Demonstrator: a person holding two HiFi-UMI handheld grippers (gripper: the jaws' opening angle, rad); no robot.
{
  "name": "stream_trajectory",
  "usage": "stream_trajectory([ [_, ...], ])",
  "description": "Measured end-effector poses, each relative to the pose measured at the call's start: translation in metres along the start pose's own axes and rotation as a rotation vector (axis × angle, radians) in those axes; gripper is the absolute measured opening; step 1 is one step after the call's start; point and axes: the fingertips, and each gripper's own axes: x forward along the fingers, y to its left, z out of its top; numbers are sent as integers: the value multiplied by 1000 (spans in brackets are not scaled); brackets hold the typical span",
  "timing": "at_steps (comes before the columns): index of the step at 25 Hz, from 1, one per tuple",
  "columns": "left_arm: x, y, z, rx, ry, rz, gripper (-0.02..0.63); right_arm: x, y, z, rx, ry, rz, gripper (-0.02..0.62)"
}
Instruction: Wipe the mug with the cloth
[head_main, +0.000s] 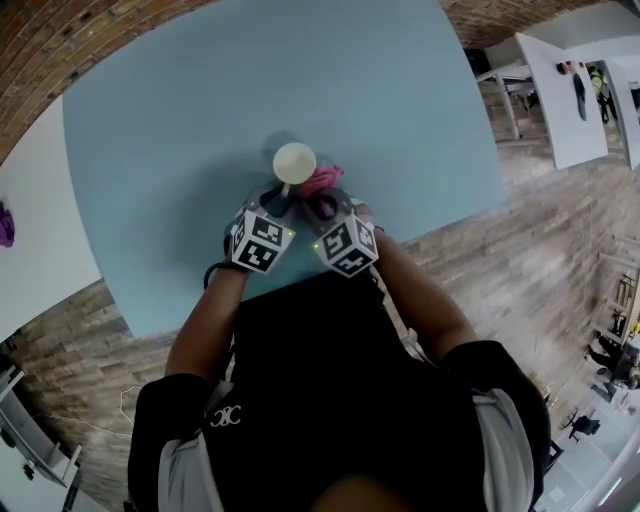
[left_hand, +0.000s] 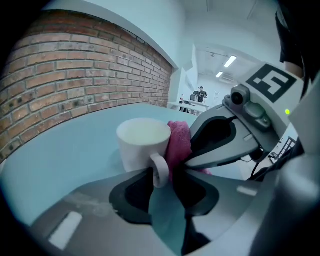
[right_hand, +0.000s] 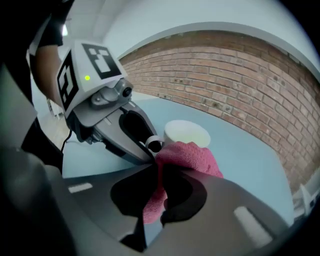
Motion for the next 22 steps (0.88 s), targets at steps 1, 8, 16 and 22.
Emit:
stream_trajectory([
  [1, 0, 1, 1, 6, 2, 1, 97, 0, -1, 0, -53, 11, -7, 36],
  [8, 7, -12, 4, 89, 35, -32, 38, -10, 1, 8, -284, 53, -12, 37],
  [16, 11, -25, 3, 229, 70, -57, 26, -5, 0, 4, -380, 131, -31, 37],
  [22, 9, -23, 1, 278, 93, -61, 25, 5, 0, -4, -449, 197, 9, 37],
])
